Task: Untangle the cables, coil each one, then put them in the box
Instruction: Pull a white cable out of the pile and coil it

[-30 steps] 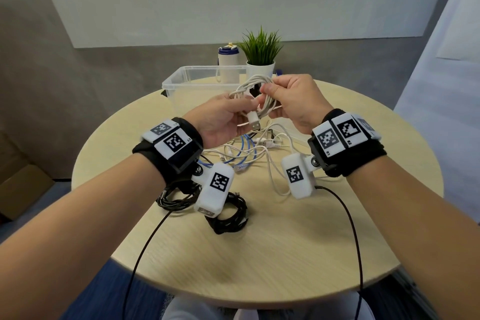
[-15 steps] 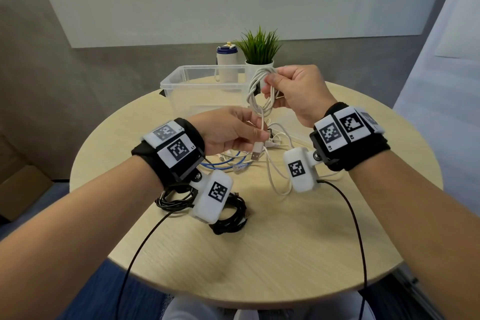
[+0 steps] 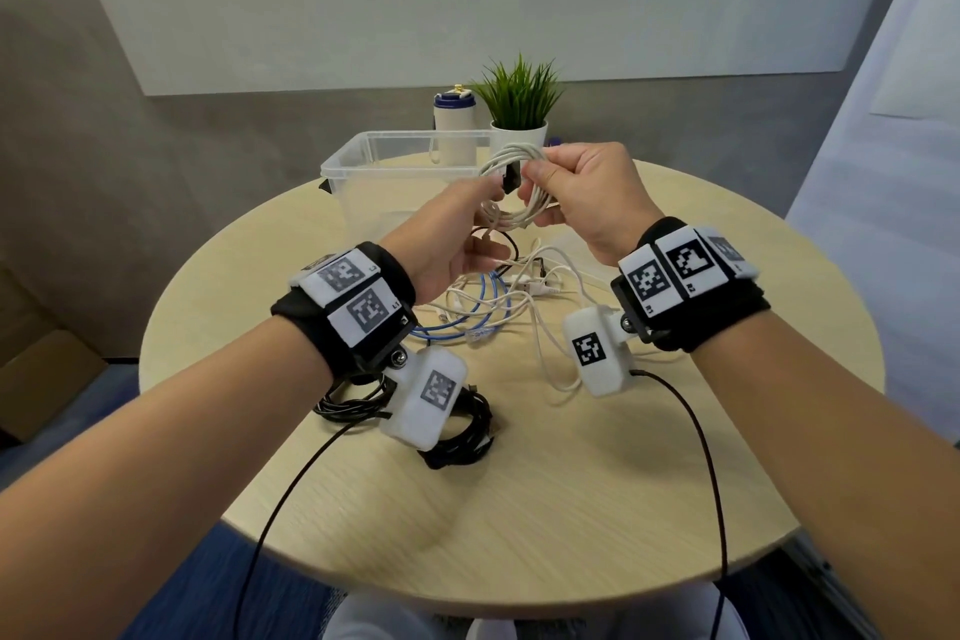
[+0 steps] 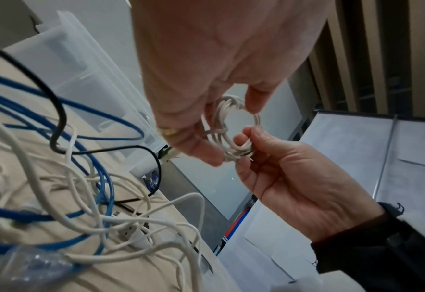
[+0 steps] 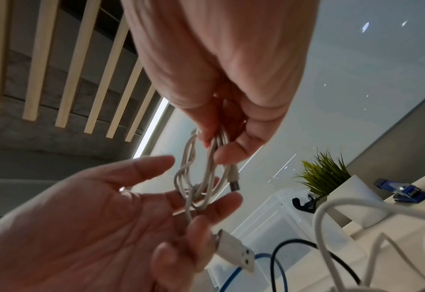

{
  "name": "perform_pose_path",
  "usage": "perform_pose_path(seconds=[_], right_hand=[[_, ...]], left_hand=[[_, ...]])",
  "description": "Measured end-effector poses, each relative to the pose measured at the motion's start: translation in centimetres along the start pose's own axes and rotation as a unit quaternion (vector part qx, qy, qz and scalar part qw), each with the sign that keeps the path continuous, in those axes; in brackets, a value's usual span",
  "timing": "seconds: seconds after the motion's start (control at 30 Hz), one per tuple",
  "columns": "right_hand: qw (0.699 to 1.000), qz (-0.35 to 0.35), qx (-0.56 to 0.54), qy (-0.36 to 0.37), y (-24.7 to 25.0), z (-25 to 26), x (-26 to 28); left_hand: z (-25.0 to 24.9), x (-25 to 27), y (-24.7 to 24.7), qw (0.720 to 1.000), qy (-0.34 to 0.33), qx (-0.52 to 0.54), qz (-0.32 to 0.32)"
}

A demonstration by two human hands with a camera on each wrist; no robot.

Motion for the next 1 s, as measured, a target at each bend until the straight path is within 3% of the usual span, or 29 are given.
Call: perform_pose_path(seconds=[0.1, 0.2, 0.27, 0.33, 0.47, 0.8, 1.0], right_hand=[[1.0, 0.007, -0.012, 0.0, -0.2, 0.1, 0.2], [1.0, 0.006, -0.024, 0.001, -0.6, 0.2, 0.3], [1.0, 0.002, -0.031, -0.004, -0.9, -0.1, 0.4], [0.999, 0.006, -0.037, -0.005, -1.3, -0.3, 0.6], [0.998, 0.032, -0.053, -0.007, -1.7, -0.5, 0.9], [0.966, 0.224, -0.126, -0.041, -1.0, -0.4, 1.9], [0.952, 0.258, -0.153, -0.065, -0.8, -0.2, 1.9]], left_hand=[[-0.6, -0.3, 0.6, 0.987, -0.065, -0.14, -0.05], [-1.2, -0.6, 1.0, 0.967, -0.127, -0.205, -0.081], [-1.2, -1.0, 1.0, 0.976, -0.118, -0.166, -0.081], [-1.0, -1.1, 0.9, 0.993, -0.078, -0.059, -0.066], [-0.8, -1.0, 0.6, 0.997, -0.037, 0.061, -0.029], [-1.1, -0.9, 1.1, 0.993, -0.029, 0.111, 0.0], [-1.4, -0.5, 1.1, 0.99, -0.024, 0.133, 0.03]])
Point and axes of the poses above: each hand's wrist, its own x-axis away from the middle knuckle, its own y-axis out of the back of the hand, z = x × y, the point moved 3 cm from there along -x, towards the middle knuckle, and after that the axes turned 7 degrees about x, right-handed, at the moved point
